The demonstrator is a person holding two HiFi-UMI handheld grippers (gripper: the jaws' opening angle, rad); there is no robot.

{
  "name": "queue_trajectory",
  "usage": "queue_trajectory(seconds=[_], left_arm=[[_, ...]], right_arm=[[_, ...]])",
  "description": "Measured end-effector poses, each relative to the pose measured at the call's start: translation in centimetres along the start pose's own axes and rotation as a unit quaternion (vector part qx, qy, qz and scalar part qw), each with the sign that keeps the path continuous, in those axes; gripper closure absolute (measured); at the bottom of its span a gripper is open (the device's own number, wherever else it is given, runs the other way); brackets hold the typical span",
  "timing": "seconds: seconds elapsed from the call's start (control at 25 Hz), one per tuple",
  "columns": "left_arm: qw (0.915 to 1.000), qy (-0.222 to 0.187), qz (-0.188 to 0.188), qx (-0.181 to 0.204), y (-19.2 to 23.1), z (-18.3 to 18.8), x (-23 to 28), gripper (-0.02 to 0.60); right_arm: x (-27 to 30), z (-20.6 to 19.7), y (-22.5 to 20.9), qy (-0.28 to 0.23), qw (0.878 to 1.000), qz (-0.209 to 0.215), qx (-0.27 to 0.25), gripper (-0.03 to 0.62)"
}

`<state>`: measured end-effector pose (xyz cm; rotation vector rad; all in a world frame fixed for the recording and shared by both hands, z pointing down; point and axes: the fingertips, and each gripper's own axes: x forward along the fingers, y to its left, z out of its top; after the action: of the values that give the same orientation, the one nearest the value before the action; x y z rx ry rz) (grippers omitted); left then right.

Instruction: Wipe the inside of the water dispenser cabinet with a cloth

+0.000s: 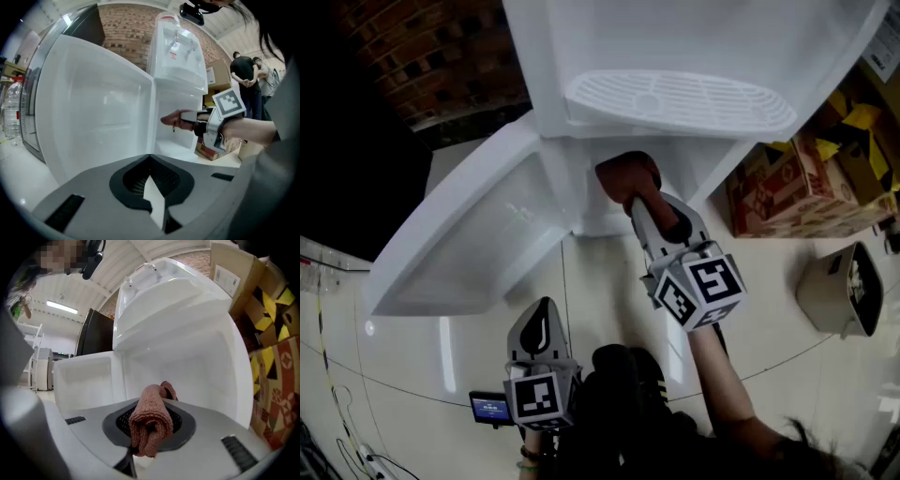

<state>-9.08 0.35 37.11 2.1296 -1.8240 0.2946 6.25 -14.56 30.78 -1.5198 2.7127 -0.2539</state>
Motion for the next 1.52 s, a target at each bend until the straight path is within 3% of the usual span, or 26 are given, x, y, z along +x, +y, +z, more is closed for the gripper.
queue_trajectory(seconds=[0.24,0.48,0.6,0.88,1.08,1.24,1.36,1.52], left_arm=[[1.0000,0.005,0.006,-0.002,1.1,0.0,0.3,0.577],[1.0000,0.008,0.003,0.000,1.1,0.3,0.6,0.577],[1.0000,0.009,0.000,0.002,0.8,0.3,0.5,0.577],[1.0000,0.006,0.003,0.001,1.1,0.5,0.2,0.577],[1.0000,0.009,0.002,0.000,0.9,0.3,0.2,0.577],[1.0000,0.008,0.001,0.000,1.1,0.3,0.2,0.577],[0.9999,0.010,0.002,-0.003,1.3,0.2,0.1,0.577],[0.9999,0.011,0.002,-0.003,1.3,0.1,0.1,0.577]], right_arm=[[4.8,8.0,-0.2,-0.059,0.997,0.015,-0.046,0.520],[6.3,6.8,1.3,-0.067,0.995,0.059,-0.036,0.520],[7.2,4.2,2.0,-0.043,0.995,0.074,-0.049,0.519],[7.7,-5.6,0.8,0.063,0.995,0.065,-0.035,0.519],[7.6,-12.2,0.5,0.141,0.987,0.075,-0.028,0.519],[7.6,-14.5,0.4,0.168,0.982,0.077,-0.030,0.519],[7.8,-12.4,-0.1,0.147,0.986,0.070,-0.043,0.520],[8.4,-4.6,-1.6,0.054,0.997,0.049,-0.040,0.520]])
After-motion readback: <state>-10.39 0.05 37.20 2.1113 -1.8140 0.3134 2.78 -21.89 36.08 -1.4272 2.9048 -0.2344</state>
